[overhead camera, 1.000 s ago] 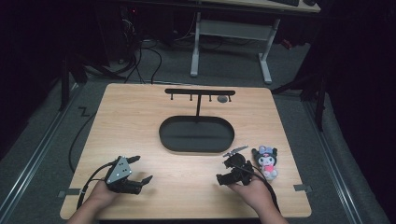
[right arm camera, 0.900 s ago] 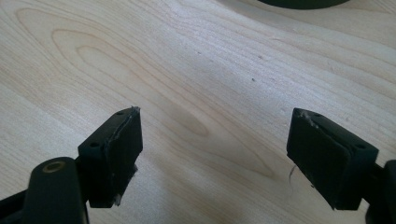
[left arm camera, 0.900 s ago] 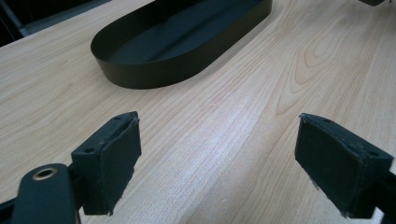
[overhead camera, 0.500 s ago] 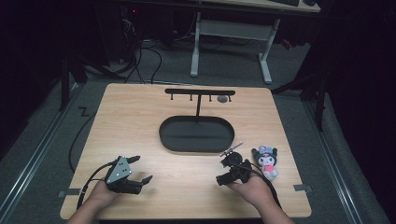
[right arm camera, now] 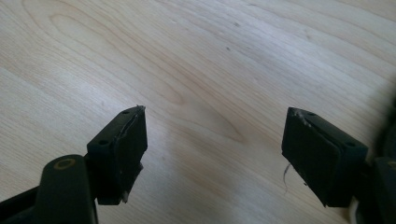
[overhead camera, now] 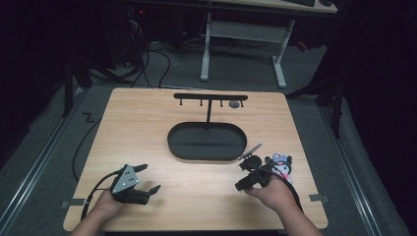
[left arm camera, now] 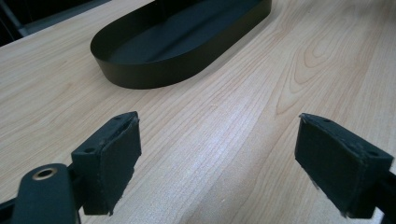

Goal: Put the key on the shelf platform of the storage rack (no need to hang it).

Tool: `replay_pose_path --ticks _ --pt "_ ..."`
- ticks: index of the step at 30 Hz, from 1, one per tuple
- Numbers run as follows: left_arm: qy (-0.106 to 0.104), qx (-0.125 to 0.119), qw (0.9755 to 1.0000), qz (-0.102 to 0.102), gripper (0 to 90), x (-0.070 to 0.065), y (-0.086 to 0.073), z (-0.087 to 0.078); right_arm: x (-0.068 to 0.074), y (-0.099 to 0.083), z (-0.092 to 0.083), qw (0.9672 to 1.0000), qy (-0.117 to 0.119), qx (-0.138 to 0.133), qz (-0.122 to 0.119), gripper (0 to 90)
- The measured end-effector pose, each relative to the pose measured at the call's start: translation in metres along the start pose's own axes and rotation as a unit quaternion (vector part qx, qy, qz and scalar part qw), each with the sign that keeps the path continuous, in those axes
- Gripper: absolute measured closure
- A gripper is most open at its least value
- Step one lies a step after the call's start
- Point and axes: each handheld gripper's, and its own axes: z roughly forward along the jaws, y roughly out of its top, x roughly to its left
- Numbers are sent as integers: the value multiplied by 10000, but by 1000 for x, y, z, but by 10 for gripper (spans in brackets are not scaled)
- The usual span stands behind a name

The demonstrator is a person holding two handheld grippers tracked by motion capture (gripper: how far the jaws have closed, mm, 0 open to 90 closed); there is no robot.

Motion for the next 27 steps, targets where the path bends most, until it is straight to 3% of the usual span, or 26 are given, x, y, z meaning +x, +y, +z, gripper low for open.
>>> replay_pose_path --ticks 14,19,27 --pt "9 6 10000 -4 154 0 0 0 -42 -17 -26 9982 -166 118 556 279" --pt "10 9 10000 -2 154 0 0 0 -60 -26 -34 9962 -279 86 822 280" --pt "7 10 10000 -2 154 0 0 0 -77 -35 -39 9932 -441 71 1078 271"
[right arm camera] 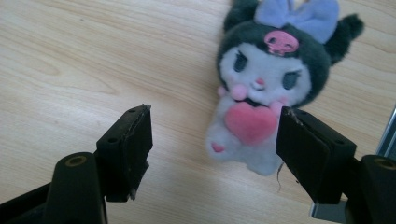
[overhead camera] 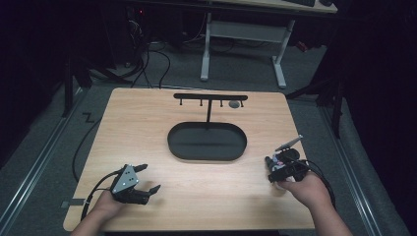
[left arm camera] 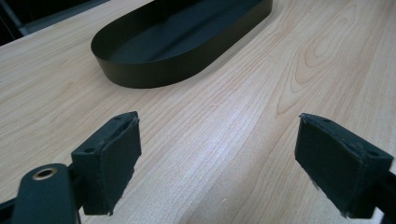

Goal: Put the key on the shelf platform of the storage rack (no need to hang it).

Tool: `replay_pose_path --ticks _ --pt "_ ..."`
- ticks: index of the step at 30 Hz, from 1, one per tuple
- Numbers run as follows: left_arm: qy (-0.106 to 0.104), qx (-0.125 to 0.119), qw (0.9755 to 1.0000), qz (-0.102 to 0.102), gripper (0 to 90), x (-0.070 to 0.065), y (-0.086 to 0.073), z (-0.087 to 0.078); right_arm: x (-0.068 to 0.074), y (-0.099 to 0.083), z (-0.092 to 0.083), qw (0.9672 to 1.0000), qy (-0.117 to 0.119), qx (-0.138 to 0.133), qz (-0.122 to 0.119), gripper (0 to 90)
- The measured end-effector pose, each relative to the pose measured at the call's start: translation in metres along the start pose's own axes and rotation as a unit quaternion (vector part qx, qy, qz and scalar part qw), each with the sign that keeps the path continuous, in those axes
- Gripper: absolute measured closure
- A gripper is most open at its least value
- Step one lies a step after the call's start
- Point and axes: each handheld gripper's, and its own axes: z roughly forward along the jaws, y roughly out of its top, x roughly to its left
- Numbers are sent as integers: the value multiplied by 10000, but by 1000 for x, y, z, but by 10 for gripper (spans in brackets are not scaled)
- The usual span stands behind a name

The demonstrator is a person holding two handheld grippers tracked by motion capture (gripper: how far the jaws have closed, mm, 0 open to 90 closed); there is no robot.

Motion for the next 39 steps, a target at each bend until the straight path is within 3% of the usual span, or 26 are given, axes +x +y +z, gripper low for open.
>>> replay_pose_path --ticks 14,28,39 --pt "2 7 10000 7 154 0 0 0 -17 -11 18 9995 7 84 300 261" --pt "5 7 10000 25 154 0 0 0 -19 -18 43 9990 27 175 413 297" --pt "12 8 10000 26 154 0 0 0 -21 -20 46 9987 15 129 484 347"
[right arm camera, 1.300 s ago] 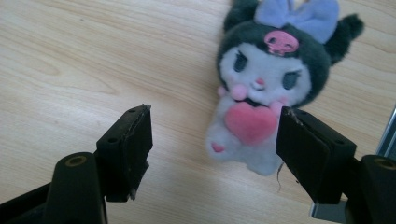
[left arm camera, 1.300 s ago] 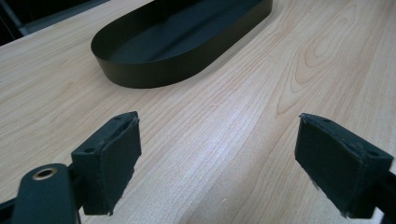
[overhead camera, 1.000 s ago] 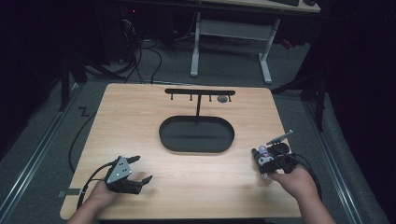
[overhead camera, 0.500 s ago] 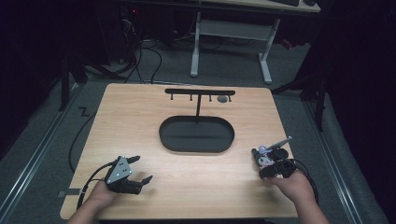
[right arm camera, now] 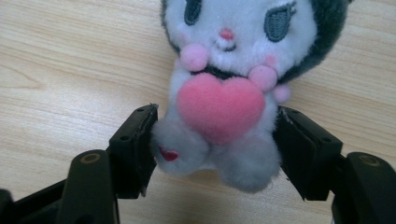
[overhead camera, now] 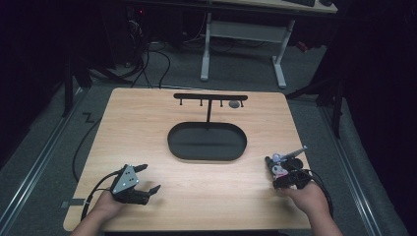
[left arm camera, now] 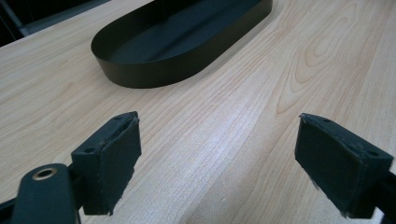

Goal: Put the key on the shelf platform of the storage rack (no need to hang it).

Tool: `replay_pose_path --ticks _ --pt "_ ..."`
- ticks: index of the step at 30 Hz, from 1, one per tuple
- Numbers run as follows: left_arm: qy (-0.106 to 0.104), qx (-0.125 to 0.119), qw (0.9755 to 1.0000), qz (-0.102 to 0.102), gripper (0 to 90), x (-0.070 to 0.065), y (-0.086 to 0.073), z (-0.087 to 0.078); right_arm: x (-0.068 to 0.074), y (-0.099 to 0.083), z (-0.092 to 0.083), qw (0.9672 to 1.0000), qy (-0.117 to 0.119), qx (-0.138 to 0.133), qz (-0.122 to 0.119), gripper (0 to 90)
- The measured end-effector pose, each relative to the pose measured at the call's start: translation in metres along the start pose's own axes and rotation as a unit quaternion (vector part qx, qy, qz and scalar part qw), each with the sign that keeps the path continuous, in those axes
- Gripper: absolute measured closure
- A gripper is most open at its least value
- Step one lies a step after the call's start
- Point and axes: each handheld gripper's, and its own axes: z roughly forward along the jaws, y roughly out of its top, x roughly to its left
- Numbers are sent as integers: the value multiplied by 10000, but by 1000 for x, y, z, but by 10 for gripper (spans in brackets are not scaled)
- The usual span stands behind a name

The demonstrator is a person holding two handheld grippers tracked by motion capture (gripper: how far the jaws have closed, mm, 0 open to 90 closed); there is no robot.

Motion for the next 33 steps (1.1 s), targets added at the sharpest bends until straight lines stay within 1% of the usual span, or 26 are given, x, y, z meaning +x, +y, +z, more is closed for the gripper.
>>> replay_pose_path --ticks 1,4,5,6,7,8,9,11,12,13,18,21,23,24,33 --pt "-2 4 10000 3 154 0 0 0 0 0 2 10000 12 -4 18 378" --pt "1 4 10000 6 154 0 0 0 0 -1 4 10000 30 13 21 400" --pt "-2 4 10000 4 154 0 0 0 0 -1 4 10000 33 -28 -2 437" --pt "-1 4 10000 4 154 0 0 0 0 -1 4 10000 33 -28 -2 437" --pt "-5 6 10000 -3 154 0 0 0 1 -1 2 10000 -29 -75 -28 460" --pt "-5 6 10000 -3 154 0 0 0 1 -1 2 10000 -29 -75 -28 460" --pt "1 3 10000 -5 154 0 0 0 1 0 -1 9999 -88 -97 -43 471" --pt "-1 5 10000 -4 154 0 0 0 2 0 -2 9999 -60 -131 -37 475" --pt "-2 5 10000 -3 154 0 0 0 3 1 -5 9998 -84 -152 -64 477" --pt "-2 5 10000 3 154 0 0 0 4 4 -10 9997 -71 -241 -81 478" --pt "-4 6 10000 -3 154 0 0 0 8 7 -18 9992 -46 -370 -106 478" --pt "-4 5 10000 1 154 0 0 0 10 8 -19 9991 -36 -393 -123 478" --pt "-3 3 10000 -4 154 0 0 0 11 8 -20 9990 -37 -406 -180 478" --pt "-2 3 10000 -4 154 0 0 0 13 8 -20 9991 -40 -401 -144 478" --pt "-1 5 10000 0 154 0 0 0 17 7 -21 9988 6 -436 -212 478"
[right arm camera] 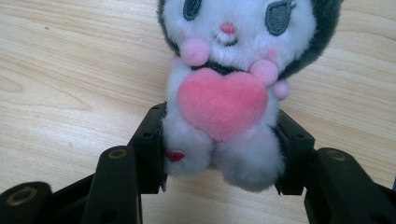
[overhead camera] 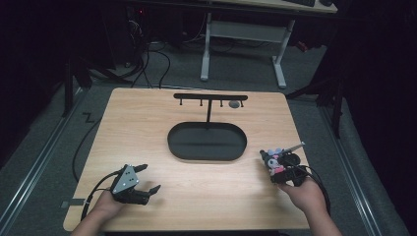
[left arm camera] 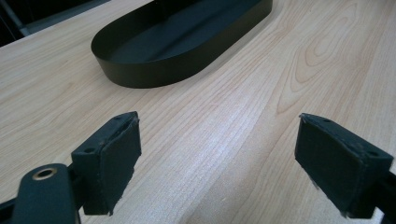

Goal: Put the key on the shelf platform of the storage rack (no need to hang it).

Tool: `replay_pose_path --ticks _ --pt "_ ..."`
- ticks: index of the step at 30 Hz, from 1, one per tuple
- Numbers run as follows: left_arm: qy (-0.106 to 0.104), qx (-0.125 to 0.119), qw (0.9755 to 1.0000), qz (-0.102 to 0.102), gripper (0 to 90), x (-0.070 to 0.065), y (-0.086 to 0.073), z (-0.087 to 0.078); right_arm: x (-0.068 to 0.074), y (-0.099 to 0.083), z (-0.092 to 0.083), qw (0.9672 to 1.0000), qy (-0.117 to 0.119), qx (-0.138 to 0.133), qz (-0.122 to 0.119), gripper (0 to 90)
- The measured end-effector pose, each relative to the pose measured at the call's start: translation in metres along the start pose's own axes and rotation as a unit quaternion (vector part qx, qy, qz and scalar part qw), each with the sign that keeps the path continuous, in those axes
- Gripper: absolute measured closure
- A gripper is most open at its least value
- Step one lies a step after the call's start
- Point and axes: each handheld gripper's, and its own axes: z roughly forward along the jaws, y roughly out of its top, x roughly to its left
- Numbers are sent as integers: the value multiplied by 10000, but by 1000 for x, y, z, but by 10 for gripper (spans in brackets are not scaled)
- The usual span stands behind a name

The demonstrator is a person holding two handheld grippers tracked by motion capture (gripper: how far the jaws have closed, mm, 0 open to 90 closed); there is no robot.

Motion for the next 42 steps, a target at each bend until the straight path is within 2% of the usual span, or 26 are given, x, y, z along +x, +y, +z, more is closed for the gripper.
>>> replay_pose_path --ticks 3,22,31,42 --pt "0 -1 10000 1 154 0 0 0 4 0 -1 9999 48 -85 -46 478" --pt "-11 -9 10000 -14 154 0 0 0 28 2 -7 9992 146 -217 -300 478" --pt "-13 -11 10000 -10 154 0 0 0 44 14 -13 9982 192 -321 -460 478" --pt "-14 -9 10000 16 154 0 0 0 56 30 -16 9969 234 -445 -606 479"
